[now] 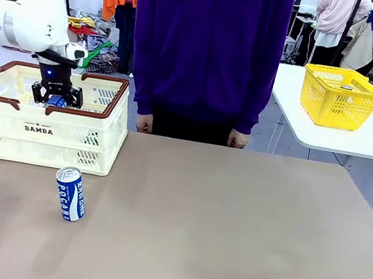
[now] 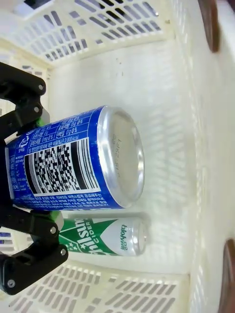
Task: Place the drinks into the Shopping basket.
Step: Pick up one drink and place it into the Shopping basket.
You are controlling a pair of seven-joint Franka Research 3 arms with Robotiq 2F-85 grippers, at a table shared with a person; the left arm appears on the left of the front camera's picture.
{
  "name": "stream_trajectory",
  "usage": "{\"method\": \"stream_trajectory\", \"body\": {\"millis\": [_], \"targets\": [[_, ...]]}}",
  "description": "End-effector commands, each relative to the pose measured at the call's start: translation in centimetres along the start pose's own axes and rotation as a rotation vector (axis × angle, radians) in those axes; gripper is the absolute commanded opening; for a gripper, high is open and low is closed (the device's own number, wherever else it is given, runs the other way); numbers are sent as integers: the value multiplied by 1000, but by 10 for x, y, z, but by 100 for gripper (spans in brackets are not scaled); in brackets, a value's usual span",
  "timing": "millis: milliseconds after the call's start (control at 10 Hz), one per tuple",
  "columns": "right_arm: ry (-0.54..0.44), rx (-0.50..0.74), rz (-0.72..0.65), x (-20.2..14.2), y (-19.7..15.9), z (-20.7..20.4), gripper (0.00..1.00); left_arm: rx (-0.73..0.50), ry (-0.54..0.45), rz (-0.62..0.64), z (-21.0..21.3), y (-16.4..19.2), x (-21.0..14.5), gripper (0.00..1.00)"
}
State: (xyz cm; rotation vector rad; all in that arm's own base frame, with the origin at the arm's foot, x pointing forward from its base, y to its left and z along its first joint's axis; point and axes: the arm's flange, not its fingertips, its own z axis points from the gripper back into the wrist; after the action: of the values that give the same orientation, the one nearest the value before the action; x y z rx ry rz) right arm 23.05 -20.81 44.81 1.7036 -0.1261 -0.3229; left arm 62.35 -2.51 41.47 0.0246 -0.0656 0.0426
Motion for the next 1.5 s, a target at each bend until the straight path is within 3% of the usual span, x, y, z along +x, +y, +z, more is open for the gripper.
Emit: {"method": "stream_trajectory", "body": {"millis": [0, 100, 200, 300, 1100, 1300, 1400], "targets": [[1, 9, -12, -1, 6, 0, 100, 18, -20, 25, 2, -1, 2, 0], [1, 9, -12, -1, 6, 0, 100, 22, -2, 24, -1, -4, 5, 3], [1, 9, -12, -1, 6, 0, 100, 27, 8, 21, -3, -4, 7, 58], [1, 9, -12, -1, 6, 0, 100, 22, 13, 19, -4, -5, 7, 100], [1, 9, -12, -1, 6, 0, 100, -32, -28, -13, 17, -6, -2, 100], [1, 9, -12, -1, 6, 0, 100, -142, -31, -107, 54, -5, -10, 100], [1, 9, -12, -1, 6, 0, 100, -246, -5, -179, 99, -2, -24, 100]]}}
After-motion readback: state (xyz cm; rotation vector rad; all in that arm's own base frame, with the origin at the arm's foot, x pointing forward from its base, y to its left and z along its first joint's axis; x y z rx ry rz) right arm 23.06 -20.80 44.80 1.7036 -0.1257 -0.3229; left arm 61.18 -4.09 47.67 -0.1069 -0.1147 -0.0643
